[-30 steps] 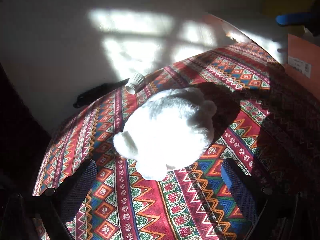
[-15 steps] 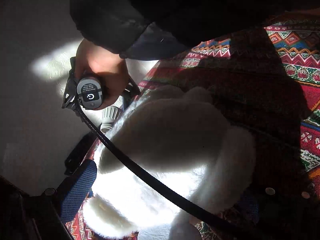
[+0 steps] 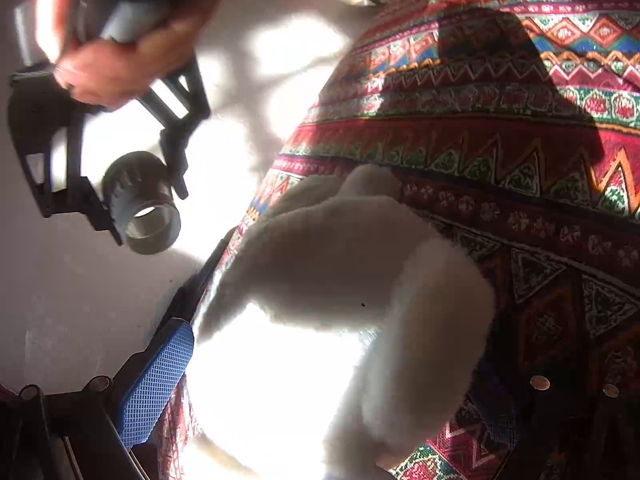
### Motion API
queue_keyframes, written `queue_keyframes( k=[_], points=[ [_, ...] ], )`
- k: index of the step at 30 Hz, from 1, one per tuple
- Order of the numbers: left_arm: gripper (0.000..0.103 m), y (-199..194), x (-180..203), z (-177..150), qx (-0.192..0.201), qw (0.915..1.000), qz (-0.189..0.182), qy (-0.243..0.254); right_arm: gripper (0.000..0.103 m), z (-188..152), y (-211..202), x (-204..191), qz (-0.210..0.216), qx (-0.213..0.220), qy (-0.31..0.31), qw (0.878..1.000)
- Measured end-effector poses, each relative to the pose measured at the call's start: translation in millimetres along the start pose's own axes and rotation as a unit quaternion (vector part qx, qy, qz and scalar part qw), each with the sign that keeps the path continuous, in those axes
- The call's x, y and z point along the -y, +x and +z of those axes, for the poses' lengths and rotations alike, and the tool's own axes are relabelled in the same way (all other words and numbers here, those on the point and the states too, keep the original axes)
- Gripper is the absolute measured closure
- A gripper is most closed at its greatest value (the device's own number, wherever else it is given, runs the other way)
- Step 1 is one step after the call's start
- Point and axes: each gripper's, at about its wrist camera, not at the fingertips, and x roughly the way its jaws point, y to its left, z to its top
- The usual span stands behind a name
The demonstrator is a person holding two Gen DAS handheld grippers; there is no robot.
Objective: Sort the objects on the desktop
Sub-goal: 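Carry plush bear and lamp shade into the orange box and release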
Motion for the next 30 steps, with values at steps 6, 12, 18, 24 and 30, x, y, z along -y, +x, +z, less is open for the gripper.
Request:
queue_keyframes(
  k=[6,12,18,24,30],
  points=[
    [0.019,50.7,-48.2,-21.5,-0.05,0.9867,0.034,-0.151,0.042,-76.9,-72.5,-10.0,0.039,0.007,-0.025,0.999],
    [0.025,-15.1,-78.9,-35.4,-0.046,0.9636,0.02,-0.263,0.043,-203.3,-164.9,-26.7,0.031,0.076,-0.068,0.994],
    [0.023,-134.5,-83.7,-36.9,-0.021,0.9439,0.019,-0.329,0.043,-323.3,-254.1,-36.2,0.017,0.158,-0.066,0.985],
    [0.022,-252.4,-68.7,-5.0,0.048,0.9422,0.018,-0.331,0.043,-416.3,-320.0,-45.6,0.001,0.206,-0.054,0.977],
    [0.022,-329.3,-46.6,46.0,0.109,0.9424,-0.014,-0.316,0.042,-486.0,-383.1,-36.4,-0.01,0.244,-0.039,0.969]
  ],
)
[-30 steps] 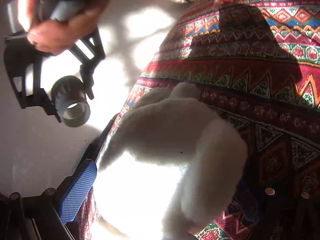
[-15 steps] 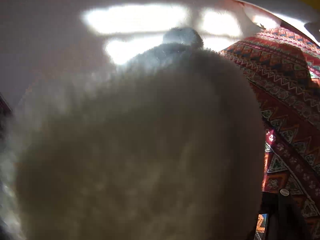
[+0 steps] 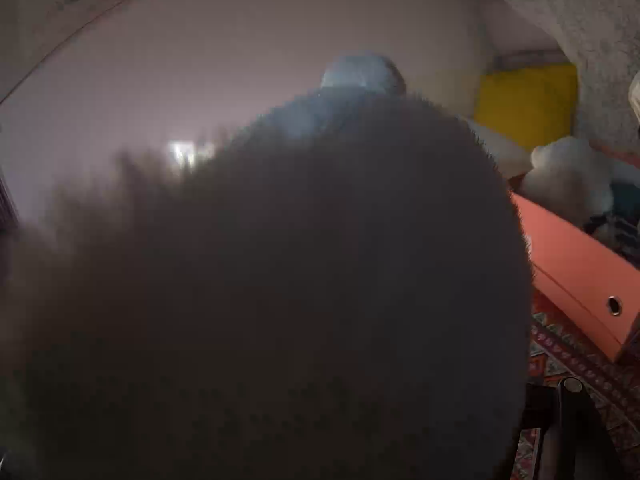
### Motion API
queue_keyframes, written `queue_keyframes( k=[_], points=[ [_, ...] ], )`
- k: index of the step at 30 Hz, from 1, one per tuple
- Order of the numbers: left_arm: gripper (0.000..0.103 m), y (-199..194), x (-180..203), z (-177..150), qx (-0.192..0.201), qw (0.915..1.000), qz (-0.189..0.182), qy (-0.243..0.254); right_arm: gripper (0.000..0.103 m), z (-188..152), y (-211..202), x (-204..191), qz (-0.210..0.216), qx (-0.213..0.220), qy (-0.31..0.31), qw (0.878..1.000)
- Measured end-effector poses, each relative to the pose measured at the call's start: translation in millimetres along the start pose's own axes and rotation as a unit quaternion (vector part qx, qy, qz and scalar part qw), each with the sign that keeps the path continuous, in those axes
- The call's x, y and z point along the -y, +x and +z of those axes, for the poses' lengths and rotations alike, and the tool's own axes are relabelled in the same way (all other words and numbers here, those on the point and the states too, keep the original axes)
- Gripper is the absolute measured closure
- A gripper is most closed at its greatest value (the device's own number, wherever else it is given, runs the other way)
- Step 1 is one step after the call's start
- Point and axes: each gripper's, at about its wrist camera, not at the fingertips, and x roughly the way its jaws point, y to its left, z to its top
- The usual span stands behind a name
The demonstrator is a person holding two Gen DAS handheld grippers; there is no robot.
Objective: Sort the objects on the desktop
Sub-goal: 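Carry plush bear and lamp shade into the orange box and release, then grasp wooden bead bracelet with left tool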
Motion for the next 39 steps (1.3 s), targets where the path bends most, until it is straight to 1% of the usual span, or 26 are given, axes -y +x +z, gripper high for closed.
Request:
queue_keyframes(
  k=[2,4,5,8,10,12,15,16,17,19,20,21,23,25,26,27,28,29,30,33,34,35,36,37,39],
  points=[
    [0.022,-12.4,19.9,13.4,0.012,0.9998,-0.017,0.007,0.042,-8.4,-27.6,7.8,-0.01,0.015,0.01,1.0],
    [0.022,-18.2,36.3,27.4,0.016,0.9986,-0.05,-0.002,0.042,-15.0,-56.0,19.4,-0.023,0.031,0.02,0.999],
    [0.022,-16.8,43.6,35.2,0.014,0.9971,-0.074,-0.011,0.042,-18.4,-71.6,25.8,-0.036,0.042,0.024,0.998],
    [0.022,-13.2,72.8,58.3,0.008,0.9897,-0.138,-0.035,0.042,-27.3,-123.1,46.2,-0.093,0.083,0.031,0.992],
    [0.022,-15.7,93.9,73.3,0.006,0.9836,-0.175,-0.044,0.042,-26.6,-157.9,64.9,-0.145,0.113,0.035,0.982],
    [0.022,-21.6,128.1,88.3,0.007,0.9781,-0.204,-0.041,0.042,-23.4,-186.0,88.2,-0.186,0.135,0.044,0.972],
    [0.022,-8.4,171.7,118.0,0.007,0.9657,-0.257,-0.038,0.042,-19.0,-215.8,123.3,-0.236,0.158,0.059,0.957],
    [0.022,1.1,183.2,130.1,0.004,0.9588,-0.281,-0.043,0.042,-17.6,-222.4,134.7,-0.249,0.163,0.064,0.952],
    [0.021,10.6,197.4,140.9,0.001,0.9488,-0.311,-0.053,0.042,-15.7,-226.3,146.8,-0.261,0.166,0.068,0.948],
    [0.018,30.1,226.8,154.8,-0.009,0.9255,-0.37,-0.078,0.042,-8.9,-221.9,175.4,-0.28,0.165,0.077,0.943],
    [0.014,41.4,240.5,158.3,-0.018,0.9132,-0.397,-0.092,0.042,-5.6,-216.9,189.8,-0.288,0.162,0.081,0.94],
    [0.011,59.0,248.3,158.0,-0.044,0.9048,-0.41,-0.105,0.042,-2.9,-210.0,203.8,-0.294,0.159,0.087,0.939],
    [0.01,92.5,262.4,156.6,-0.093,0.8874,-0.433,-0.129,0.042,2.3,-195.6,231.5,-0.307,0.151,0.097,0.935],
    [0.01,106.3,261.0,148.7,-0.126,0.8928,-0.411,-0.136,0.041,6.7,-178.6,258.0,-0.323,0.139,0.106,0.93],
    [0.01,113.2,260.3,144.7,-0.142,0.895,-0.399,-0.14,0.037,8.7,-168.5,269.1,-0.334,0.127,0.109,0.928],
    [0.009,119.5,259.1,140.8,-0.155,0.8968,-0.389,-0.143,0.022,9.8,-156.5,277.4,-0.346,0.11,0.109,0.925],
    [0.009,122.8,255.6,137.9,-0.156,0.8977,-0.384,-0.15,0.015,9.1,-146.2,283.1,-0.35,0.098,0.107,0.925],
    [0.008,125.6,251.4,136.3,-0.157,0.8962,-0.383,-0.16,0.009,7.0,-137.9,286.7,-0.347,0.09,0.103,0.928],
    [0.006,128.2,247.3,134.8,-0.158,0.8937,-0.384,-0.17,0.009,4.5,-131.7,288.9,-0.343,0.083,0.102,0.93],
    [0.002,131.2,235.1,129.6,-0.156,0.872,-0.414,-0.209,0.007,-3.9,-118.8,291.4,-0.328,0.072,0.101,0.937],
    [0.002,129.1,229.4,124.5,-0.157,0.8605,-0.435,-0.214,0.007,-7.2,-116.6,290.2,-0.324,0.07,0.105,0.938],
    [0.002,126.9,225.1,120.1,-0.157,0.8487,-0.455,-0.219,0.007,-10.3,-119.5,284.8,-0.316,0.081,0.11,0.939],
    [0.002,124.8,227.9,120.3,-0.154,0.838,-0.476,-0.219,0.007,-12.5,-125.5,277.3,-0.302,0.1,0.113,0.941],
    [0.001,122.7,234.1,123.5,-0.148,0.8331,-0.489,-0.212,0.007,-14.8,-131.5,269.8,-0.288,0.12,0.115,0.943],
    [0.001,109.0,231.8,118.3,-0.132,0.836,-0.494,-0.199,0.006,-16.2,-146.2,255.4,-0.261,0.154,0.113,0.946]
  ],
)
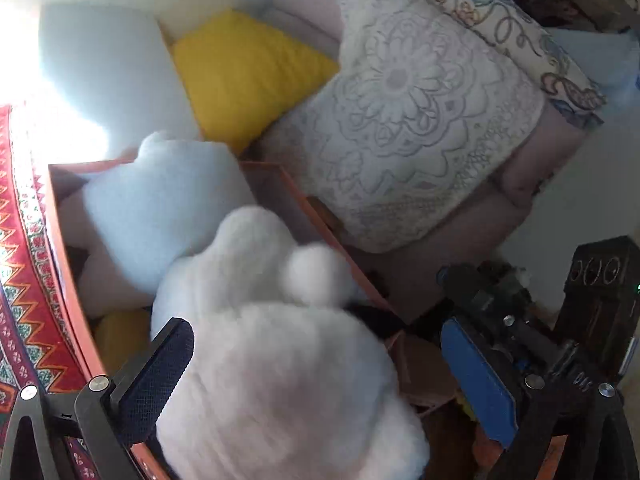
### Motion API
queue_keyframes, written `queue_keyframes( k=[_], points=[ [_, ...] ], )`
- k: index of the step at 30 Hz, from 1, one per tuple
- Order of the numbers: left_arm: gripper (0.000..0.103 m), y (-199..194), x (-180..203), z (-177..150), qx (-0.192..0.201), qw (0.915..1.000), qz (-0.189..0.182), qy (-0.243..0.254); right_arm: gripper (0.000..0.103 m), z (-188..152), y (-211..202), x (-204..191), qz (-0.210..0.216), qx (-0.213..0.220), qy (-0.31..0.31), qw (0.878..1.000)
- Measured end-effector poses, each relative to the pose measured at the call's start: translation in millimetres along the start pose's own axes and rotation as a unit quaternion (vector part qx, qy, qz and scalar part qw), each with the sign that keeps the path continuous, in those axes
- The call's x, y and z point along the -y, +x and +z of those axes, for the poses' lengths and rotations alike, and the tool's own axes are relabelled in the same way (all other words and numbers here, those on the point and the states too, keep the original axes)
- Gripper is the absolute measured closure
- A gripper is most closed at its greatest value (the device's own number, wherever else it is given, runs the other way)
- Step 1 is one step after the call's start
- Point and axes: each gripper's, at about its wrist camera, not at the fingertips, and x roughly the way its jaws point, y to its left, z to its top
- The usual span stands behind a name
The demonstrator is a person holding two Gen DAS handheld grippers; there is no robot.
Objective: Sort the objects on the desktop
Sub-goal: 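Grasp wooden bead bracelet with left tool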
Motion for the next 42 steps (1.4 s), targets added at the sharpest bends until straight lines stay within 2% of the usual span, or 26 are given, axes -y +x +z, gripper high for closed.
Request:
queue_keyframes(
  k=[2,5,7,11,13,15,18,20,21,23,24,26,28,31,34,36,38,39,40,41,42],
  points=[
    [0.001,-9.1,6.5,-8.0,0.009,0.9998,-0.001,0.016,0.004,5.5,-17.1,-5.2,0.013,0.019,0.005,1.0],
    [0.001,-19.3,3.1,-21.1,0.013,0.9997,0.015,0.012,0.003,14.5,-32.4,-9.8,0.008,0.037,0.007,0.999],
    [0.001,-27.8,-4.1,-30.9,0.018,0.9992,0.037,0.005,0.003,15.6,-35.2,-9.8,0.007,0.039,0.008,0.999],
    [0.001,-66.3,-25.4,-41.6,0.04,0.9978,0.052,-0.01,0.002,-1.1,-35.2,-14.9,0.018,0.025,0.015,0.999],
    [0.001,-90.4,-39.8,-49.7,0.062,0.9944,0.085,-0.012,0.002,-15.2,-36.3,-23.3,0.02,0.019,0.012,1.0],
    [0.001,-118.4,-64.9,-66.2,0.08,0.9872,0.137,-0.02,0.002,-28.4,-39.5,-33.7,0.026,0.017,0.008,0.999],
    [0.001,-163.6,-107.1,-96.0,0.103,0.9671,0.23,-0.038,0.001,-45.2,-40.7,-57.2,0.048,0.01,0.0,0.999],
    [0.001,-188.8,-140.9,-114.0,0.111,0.9464,0.3,-0.048,0.001,-55.4,-34.0,-80.0,0.074,-0.004,-0.009,0.997],
    [0.001,-198.4,-161.5,-121.3,0.108,0.9313,0.344,-0.051,0.001,-60.9,-26.7,-94.2,0.09,-0.018,-0.016,0.996],
    [0.001,-218.2,-202.9,-133.0,0.102,0.8941,0.431,-0.062,0.001,-72.9,-6.9,-127.9,0.118,-0.046,-0.036,0.991],
    [0.001,-230.4,-226.3,-136.8,0.107,0.8802,0.457,-0.071,0.001,-79.0,3.5,-145.4,0.131,-0.06,-0.046,0.988],
    [0.001,-256.6,-275.7,-141.5,0.117,0.8611,0.481,-0.117,0.001,-92.3,24.8,-180.4,0.156,-0.086,-0.068,0.982],
    [0.001,-282.7,-327.3,-140.3,0.141,0.8498,0.471,-0.19,0.001,-108.7,48.2,-215.0,0.176,-0.106,-0.092,0.974],
    [0.001,-303.9,-402.2,-132.1,0.164,0.8226,0.456,-0.297,0.001,-134.6,84.7,-260.2,0.199,-0.13,-0.121,0.964],
    [0.001,-298.5,-462.3,-118.4,0.164,0.809,0.443,-0.349,0.001,-163.8,119.6,-287.9,0.199,-0.152,-0.128,0.96],
    [0.001,-272.8,-482.2,-102.3,0.131,0.8069,0.487,-0.307,0.001,-181.0,139.4,-294.5,0.198,-0.178,-0.132,0.955],
    [0.002,-247.0,-502.1,-86.2,0.098,0.801,0.528,-0.264,0.001,-196.2,156.8,-296.4,0.189,-0.202,-0.151,0.949],
    [0.002,-235.6,-510.3,-78.4,0.085,0.7975,0.545,-0.245,0.001,-201.3,163.9,-294.3,0.18,-0.209,-0.163,0.947],
    [0.005,-231.1,-510.0,-71.7,0.088,0.7976,0.548,-0.237,0.001,-204.9,170.4,-290.8,0.168,-0.214,-0.173,0.947],
    [0.025,-227.0,-508.9,-66.1,0.091,0.7975,0.55,-0.23,0.001,-208.1,176.7,-287.5,0.158,-0.22,-0.181,0.946],
    [0.063,-225.3,-503.5,-65.6,0.096,0.7969,0.554,-0.221,0.001,-209.3,182.2,-284.2,0.153,-0.225,-0.181,0.945]
  ],
)
